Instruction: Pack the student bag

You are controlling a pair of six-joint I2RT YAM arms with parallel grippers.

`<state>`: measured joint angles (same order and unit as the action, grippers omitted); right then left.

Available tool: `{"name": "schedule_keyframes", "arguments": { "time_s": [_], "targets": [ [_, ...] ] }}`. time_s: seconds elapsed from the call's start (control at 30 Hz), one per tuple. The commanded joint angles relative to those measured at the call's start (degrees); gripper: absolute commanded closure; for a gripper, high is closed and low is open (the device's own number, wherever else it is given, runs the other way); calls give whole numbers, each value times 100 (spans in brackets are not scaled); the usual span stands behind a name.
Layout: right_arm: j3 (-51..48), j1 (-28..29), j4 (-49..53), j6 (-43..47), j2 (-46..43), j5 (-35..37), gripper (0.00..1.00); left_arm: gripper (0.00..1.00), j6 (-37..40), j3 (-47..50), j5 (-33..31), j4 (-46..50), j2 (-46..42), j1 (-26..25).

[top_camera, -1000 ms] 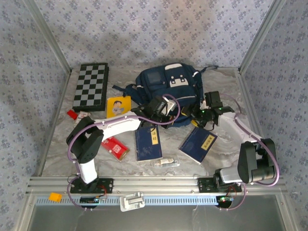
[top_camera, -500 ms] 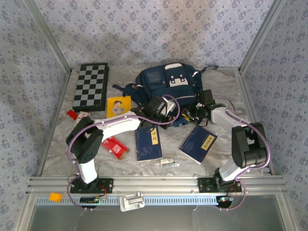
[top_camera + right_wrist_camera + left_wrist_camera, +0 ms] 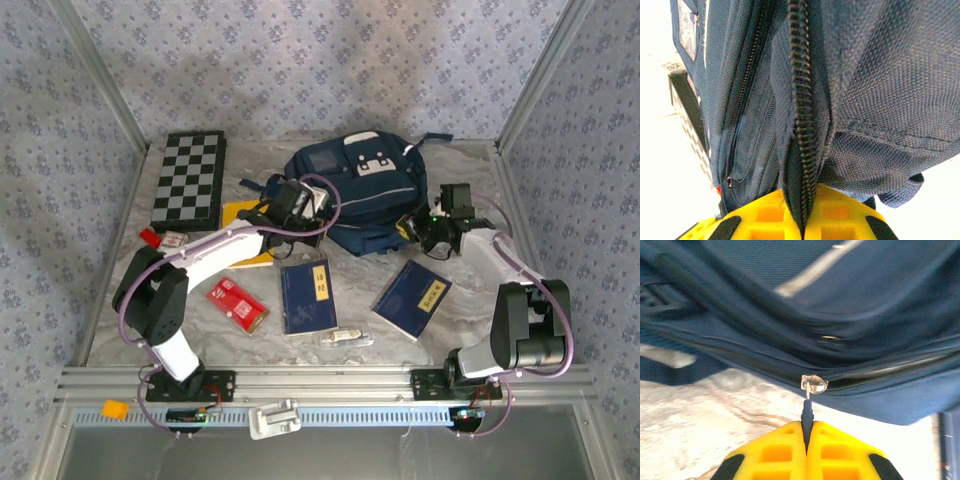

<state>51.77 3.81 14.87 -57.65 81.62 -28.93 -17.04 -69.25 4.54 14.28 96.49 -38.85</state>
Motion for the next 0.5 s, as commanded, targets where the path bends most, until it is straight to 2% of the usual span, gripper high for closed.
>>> {"name": "schedule_keyframes", "arguments": {
  "time_s": [0.0,0.13,0.23,0.47],
  "targets": [
    [-52,-223,32,-2,-396,-65,100,100,-195,-285,-833,621,166,416],
    [-191,-329,101,14,-707,-80,100,100,-487,-476,-1011,578,423,696],
    [-299,-293,113,-4,-788,-25,100,100,-663,-686,-699,319,710,976],
    [-484,409,-420,-323,-702,485,100,100,-670,-1544,-148,23,1392,1234]
  ]
}}
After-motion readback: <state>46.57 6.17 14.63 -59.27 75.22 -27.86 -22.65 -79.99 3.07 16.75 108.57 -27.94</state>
